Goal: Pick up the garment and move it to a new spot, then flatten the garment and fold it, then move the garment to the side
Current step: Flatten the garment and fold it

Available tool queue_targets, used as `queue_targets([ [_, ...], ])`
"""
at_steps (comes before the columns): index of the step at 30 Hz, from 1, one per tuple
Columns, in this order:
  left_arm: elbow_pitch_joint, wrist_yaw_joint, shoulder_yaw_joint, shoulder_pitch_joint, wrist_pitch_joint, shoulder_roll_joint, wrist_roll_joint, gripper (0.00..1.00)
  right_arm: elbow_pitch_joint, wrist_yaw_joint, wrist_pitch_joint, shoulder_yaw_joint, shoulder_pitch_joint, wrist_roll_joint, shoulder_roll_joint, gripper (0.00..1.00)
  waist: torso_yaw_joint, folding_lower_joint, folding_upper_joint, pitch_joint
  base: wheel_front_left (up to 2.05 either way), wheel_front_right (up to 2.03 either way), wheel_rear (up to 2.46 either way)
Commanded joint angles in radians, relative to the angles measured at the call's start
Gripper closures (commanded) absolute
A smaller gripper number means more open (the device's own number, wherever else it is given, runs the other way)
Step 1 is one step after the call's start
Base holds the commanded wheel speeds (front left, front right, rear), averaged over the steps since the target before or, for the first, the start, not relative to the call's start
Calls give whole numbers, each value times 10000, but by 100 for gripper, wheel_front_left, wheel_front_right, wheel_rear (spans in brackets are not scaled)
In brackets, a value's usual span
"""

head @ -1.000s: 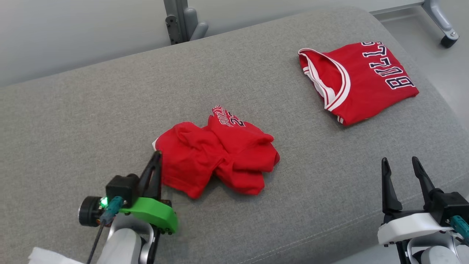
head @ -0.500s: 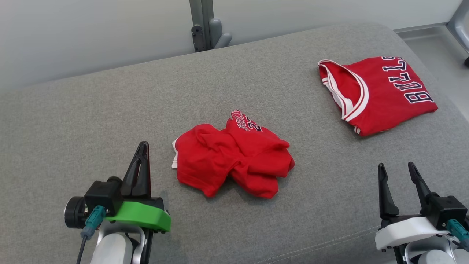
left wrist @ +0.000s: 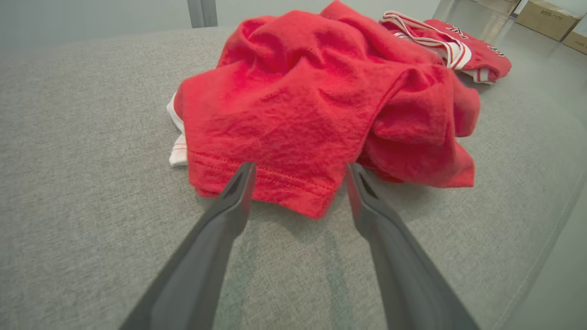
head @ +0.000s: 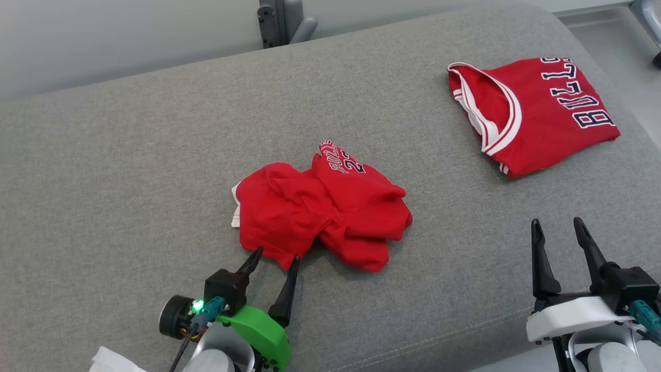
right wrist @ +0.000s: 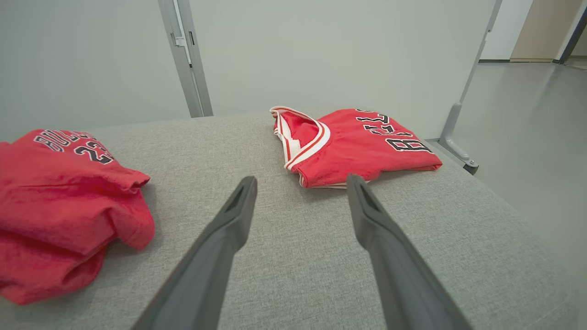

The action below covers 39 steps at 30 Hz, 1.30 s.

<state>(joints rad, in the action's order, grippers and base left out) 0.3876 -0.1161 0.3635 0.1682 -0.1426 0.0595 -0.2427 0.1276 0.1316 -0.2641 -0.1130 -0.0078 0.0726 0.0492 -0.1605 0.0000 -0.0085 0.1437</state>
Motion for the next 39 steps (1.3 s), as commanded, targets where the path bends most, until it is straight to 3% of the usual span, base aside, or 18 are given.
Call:
queue_targets([
  [1, 227, -44, 100, 313, -45, 62, 105, 0, -24, -19, -2, 4, -161, 99, 28, 0, -169, 0, 85, 351, 0, 0, 0],
  [13, 1782, 475, 355, 1318, -578, 56, 499, 0, 57, -19, -2, 99, -334, 51, 26, 0, -507, 0, 85, 798, 0, 0, 0],
  [29, 2328, 976, 651, 1653, -1081, -33, 433, 0, 126, -19, -2, 151, -331, 8, 27, 0, -630, 0, 85, 729, 0, 0, 0],
  [30, 2354, 976, 662, 1651, -1111, -31, 434, 6, 127, -19, -2, 153, -327, 5, 27, 0, -634, 0, 85, 721, 0, 0, 0],
  [32, 2395, 934, 688, 1647, -1153, -31, 422, 54, 132, -19, -2, 161, -315, -1, 27, 0, -646, 0, 85, 709, 0, 0, 0],
  [33, 2395, 874, 696, 1660, -1171, -30, 391, 85, 134, -19, -2, 171, -317, 2, 27, 0, -655, 0, 85, 709, 0, 0, 0],
  [34, 2382, 798, 693, 1667, -1155, -32, 314, 100, 141, -19, -2, 185, -323, 8, 27, 0, -670, 0, 85, 710, 0, 0, 0],
  [39, 2207, 708, 648, 1764, -1211, -34, 204, 100, 167, -19, -2, 185, -348, 95, 27, 0, -719, 0, 85, 712, 0, 0, 0],
])
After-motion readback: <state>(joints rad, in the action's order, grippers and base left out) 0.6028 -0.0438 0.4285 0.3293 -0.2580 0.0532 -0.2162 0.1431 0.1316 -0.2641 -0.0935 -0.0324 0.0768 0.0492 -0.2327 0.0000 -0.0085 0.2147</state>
